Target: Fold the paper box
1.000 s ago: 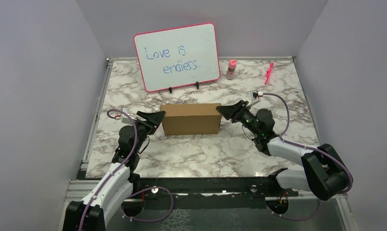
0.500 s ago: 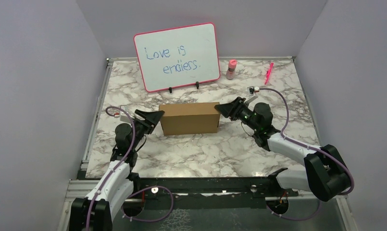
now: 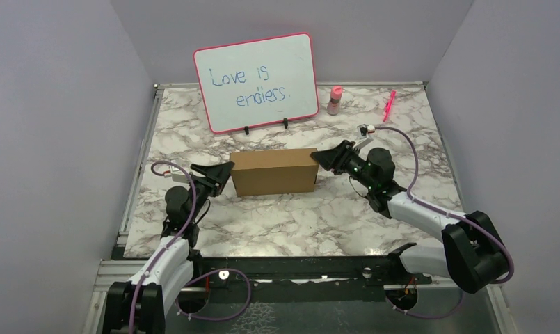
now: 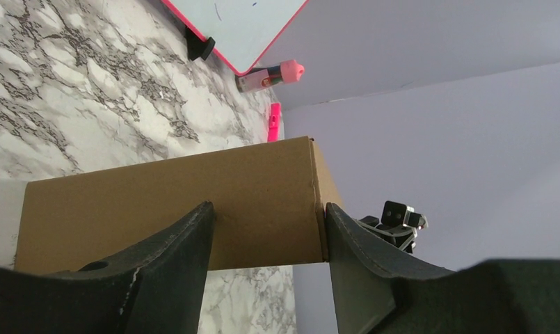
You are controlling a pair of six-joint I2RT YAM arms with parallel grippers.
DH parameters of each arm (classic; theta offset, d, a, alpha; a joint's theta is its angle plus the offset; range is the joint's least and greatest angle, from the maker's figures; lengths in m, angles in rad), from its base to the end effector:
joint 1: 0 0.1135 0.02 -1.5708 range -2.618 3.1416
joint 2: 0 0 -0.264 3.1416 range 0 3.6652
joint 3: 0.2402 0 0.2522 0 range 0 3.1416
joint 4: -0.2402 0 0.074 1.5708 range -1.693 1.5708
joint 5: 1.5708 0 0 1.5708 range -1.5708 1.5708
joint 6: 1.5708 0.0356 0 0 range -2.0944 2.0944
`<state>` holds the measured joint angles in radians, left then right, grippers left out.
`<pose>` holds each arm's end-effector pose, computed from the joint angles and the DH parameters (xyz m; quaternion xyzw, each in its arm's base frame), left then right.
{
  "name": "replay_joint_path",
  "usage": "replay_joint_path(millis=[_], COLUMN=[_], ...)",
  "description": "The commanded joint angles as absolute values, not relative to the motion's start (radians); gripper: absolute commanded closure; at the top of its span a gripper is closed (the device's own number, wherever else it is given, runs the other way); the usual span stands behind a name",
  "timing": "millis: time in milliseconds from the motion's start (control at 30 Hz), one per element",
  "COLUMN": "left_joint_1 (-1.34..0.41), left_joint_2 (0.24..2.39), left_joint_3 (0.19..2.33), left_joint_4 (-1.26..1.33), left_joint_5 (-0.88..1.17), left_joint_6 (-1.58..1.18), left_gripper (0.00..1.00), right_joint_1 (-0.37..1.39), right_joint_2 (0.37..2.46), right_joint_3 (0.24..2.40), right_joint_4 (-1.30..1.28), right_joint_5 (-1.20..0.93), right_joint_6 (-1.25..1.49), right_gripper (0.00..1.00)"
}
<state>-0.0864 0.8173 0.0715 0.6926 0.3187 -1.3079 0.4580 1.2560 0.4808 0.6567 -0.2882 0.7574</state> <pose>0.1661 -0.0256 0.1782 -0.3214 0.6496 -0.5244 0.4469 0.2311 0.1252 0.2232 0.0161 0.7459 0.4634 0.4782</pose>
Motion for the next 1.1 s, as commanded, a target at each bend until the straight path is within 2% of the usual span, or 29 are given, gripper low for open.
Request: replay_joint_path(millis=[0, 267, 467, 800, 933, 1067], left_joint_1=[-0.089, -0.09, -0.089, -0.089, -0.09, -0.089], left_joint_2=[0.891, 1.005, 0.989, 0.891, 0.871, 0.864], left_joint_3=[0.005, 0.013, 0.005, 0.094, 0.179, 0.276], left_joint_4=[0.486, 0.432, 0.414, 0.22, 0.161, 0.114], left_joint_5=[0.341, 0.342, 0.321, 0.226, 0.221, 0.216], left_joint_6=[-1.314, -1.188, -1.169, -1.039, -0.968, -0.903], left_gripper=[0.77, 0.92, 1.0, 1.0, 0.94, 0.83], right_joint_1=[0.481, 0.48, 0.48, 0.473, 0.473, 0.473], right_joint_2=[1.276, 1.238, 1.24, 1.322, 1.279, 1.253], right_joint_3=[0.437, 0.46, 0.442, 0.315, 0.366, 0.439], right_joint_4=[0.33, 0.289, 0.324, 0.503, 0.448, 0.399], right_joint_5=[-0.34, -0.322, -0.325, -0.355, -0.355, -0.374], right_joint_6=[0.681, 0.641, 0.642, 0.657, 0.63, 0.585], right_gripper=[0.8, 0.8, 0.8, 0.81, 0.8, 0.73])
